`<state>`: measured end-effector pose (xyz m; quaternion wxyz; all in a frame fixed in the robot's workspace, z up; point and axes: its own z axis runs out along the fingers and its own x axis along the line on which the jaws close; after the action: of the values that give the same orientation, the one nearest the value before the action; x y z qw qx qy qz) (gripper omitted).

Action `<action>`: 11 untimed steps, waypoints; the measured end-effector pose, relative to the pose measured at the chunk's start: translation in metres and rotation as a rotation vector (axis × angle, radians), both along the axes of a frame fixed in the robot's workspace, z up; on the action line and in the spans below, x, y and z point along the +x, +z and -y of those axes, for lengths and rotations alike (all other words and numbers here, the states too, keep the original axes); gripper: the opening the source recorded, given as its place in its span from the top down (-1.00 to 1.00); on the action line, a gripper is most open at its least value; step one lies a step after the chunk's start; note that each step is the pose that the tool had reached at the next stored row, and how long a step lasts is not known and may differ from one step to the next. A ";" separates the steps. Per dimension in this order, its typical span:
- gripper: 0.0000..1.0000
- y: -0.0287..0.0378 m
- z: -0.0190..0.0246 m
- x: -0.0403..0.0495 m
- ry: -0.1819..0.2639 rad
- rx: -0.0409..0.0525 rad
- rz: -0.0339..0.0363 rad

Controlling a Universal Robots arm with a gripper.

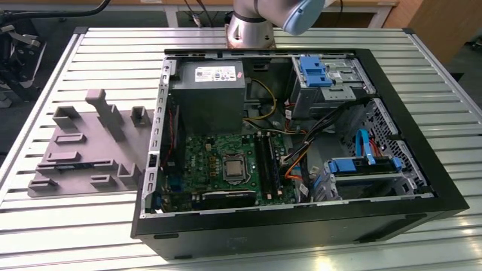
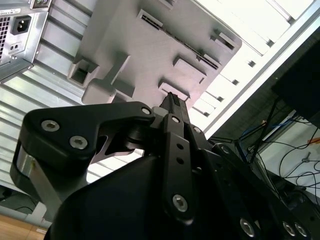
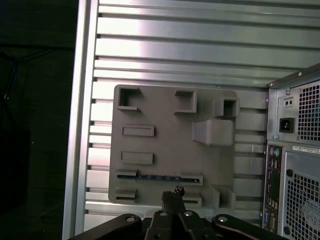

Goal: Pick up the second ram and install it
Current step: 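Pick up the second ram and move it above second insertion slot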

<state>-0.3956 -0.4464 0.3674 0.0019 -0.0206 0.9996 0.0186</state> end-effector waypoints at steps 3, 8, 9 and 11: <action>0.79 0.0000 0.0000 0.0000 0.000 0.0000 0.0000; 0.79 0.0000 0.0001 -0.0002 0.005 0.0001 0.0000; 0.79 0.0000 0.0002 -0.0003 0.009 0.0000 0.0000; 0.79 0.0000 0.0002 -0.0004 0.016 0.0000 0.0000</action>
<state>-0.3960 -0.4466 0.3674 0.0017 -0.0285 0.9994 0.0186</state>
